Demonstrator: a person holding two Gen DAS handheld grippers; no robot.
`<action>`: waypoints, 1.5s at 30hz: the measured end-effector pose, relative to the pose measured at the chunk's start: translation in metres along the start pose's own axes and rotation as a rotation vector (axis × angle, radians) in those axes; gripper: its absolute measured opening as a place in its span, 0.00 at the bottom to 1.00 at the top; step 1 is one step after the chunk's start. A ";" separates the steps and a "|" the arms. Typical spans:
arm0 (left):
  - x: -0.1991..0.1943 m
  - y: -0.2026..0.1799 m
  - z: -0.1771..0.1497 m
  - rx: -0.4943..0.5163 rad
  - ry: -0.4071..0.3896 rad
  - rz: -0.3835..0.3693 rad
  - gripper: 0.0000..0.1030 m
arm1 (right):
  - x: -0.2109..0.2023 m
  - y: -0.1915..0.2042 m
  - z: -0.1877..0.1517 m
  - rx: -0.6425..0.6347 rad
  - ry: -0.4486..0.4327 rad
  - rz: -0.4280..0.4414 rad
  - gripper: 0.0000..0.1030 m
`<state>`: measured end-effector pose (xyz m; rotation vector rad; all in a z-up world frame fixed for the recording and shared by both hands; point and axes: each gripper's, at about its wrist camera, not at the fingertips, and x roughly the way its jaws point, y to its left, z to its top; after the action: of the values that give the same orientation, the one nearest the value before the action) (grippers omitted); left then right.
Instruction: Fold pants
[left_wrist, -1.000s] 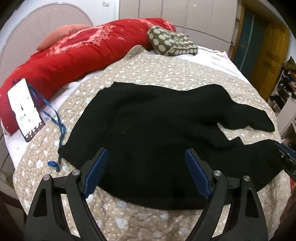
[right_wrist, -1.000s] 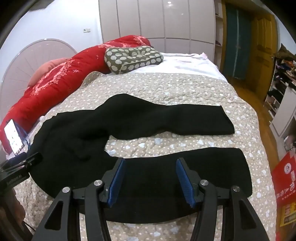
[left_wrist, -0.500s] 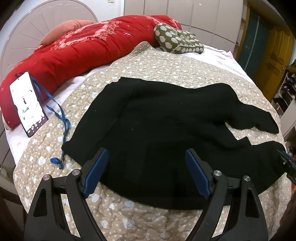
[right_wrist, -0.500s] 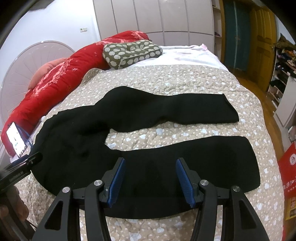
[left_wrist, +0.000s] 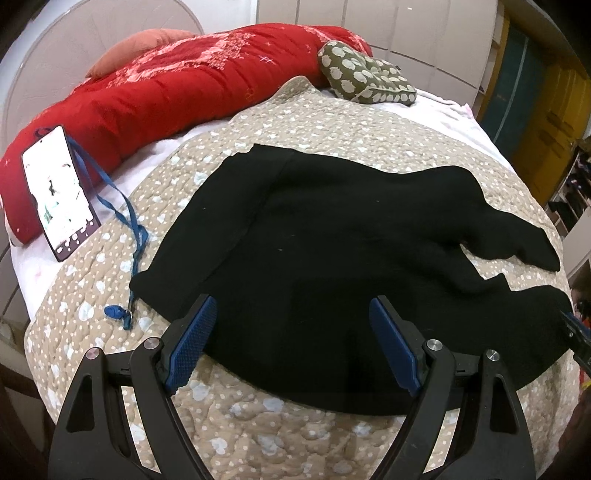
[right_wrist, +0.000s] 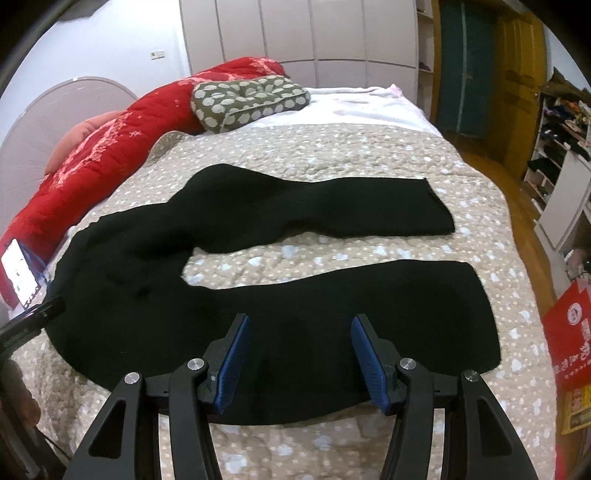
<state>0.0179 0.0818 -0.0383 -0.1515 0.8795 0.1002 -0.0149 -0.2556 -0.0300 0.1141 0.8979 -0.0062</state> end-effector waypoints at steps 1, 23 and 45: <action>0.001 0.001 0.000 -0.005 0.003 -0.001 0.83 | 0.000 -0.002 0.000 0.006 0.002 -0.001 0.53; -0.005 0.028 -0.011 -0.075 0.035 -0.022 0.83 | -0.008 -0.038 -0.016 0.036 0.018 -0.086 0.53; 0.026 0.040 0.003 -0.211 0.105 -0.091 0.12 | 0.014 -0.099 -0.009 0.325 -0.071 0.160 0.07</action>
<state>0.0310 0.1228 -0.0602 -0.3961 0.9645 0.1000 -0.0182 -0.3530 -0.0559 0.4855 0.8093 -0.0075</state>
